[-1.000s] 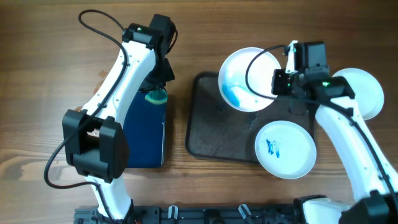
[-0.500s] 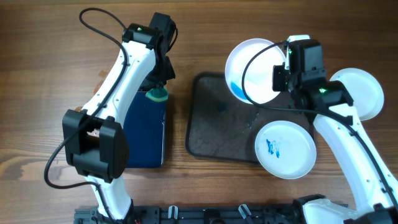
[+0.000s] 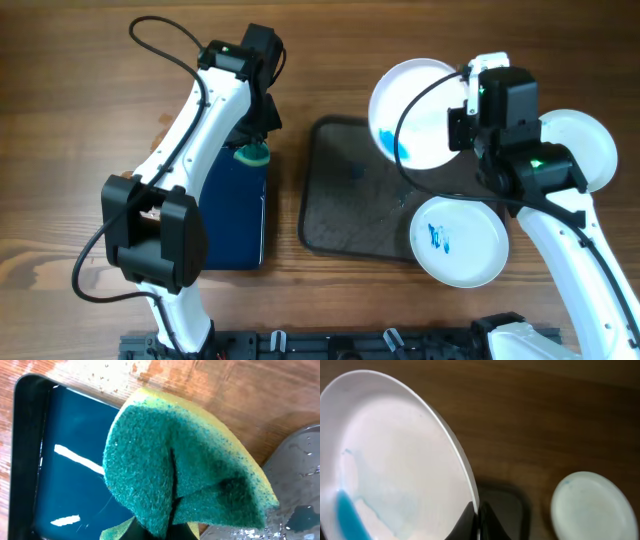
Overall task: Clean dirty plates on tray and stack at the side
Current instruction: 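Lift the scrubbed plate with the right gripper and carry it rightward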
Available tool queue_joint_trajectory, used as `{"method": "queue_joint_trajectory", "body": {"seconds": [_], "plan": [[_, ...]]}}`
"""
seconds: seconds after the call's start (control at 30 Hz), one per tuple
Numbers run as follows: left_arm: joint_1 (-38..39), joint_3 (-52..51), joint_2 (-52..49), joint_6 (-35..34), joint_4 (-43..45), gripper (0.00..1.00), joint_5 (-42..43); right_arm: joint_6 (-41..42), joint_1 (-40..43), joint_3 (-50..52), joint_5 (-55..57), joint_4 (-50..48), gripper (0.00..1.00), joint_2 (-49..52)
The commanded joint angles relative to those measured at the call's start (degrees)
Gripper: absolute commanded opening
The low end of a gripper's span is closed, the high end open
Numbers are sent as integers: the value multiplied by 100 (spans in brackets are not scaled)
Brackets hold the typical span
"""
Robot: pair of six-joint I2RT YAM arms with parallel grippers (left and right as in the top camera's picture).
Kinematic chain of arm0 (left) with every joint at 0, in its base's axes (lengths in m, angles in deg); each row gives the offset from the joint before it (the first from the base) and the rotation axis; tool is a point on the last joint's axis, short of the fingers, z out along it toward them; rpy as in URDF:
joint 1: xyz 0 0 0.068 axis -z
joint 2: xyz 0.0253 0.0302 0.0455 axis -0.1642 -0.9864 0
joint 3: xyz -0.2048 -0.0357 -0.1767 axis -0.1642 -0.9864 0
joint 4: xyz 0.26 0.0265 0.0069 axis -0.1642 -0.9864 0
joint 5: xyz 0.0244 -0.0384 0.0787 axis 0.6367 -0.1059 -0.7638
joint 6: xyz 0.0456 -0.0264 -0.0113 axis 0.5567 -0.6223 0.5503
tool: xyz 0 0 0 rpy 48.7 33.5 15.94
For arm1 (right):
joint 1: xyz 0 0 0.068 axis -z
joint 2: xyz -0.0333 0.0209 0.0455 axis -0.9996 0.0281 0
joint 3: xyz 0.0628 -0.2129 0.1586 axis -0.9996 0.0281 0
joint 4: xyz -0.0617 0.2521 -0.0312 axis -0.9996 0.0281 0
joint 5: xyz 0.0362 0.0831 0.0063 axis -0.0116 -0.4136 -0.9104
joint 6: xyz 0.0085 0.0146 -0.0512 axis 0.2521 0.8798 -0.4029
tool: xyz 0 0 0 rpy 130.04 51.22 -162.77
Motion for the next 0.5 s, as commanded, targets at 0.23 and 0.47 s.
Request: {"method": "queue_joint_trajectory", "body": {"seconds": [0.23,0.47], "plan": [[-166,-31,59,-208,142,4,31,-413,-109,-94,1126,-72,5,299],[-166,-31,59,-208,146,4,31,-2931,-1333,-96,2688,-402,5,299]]}}
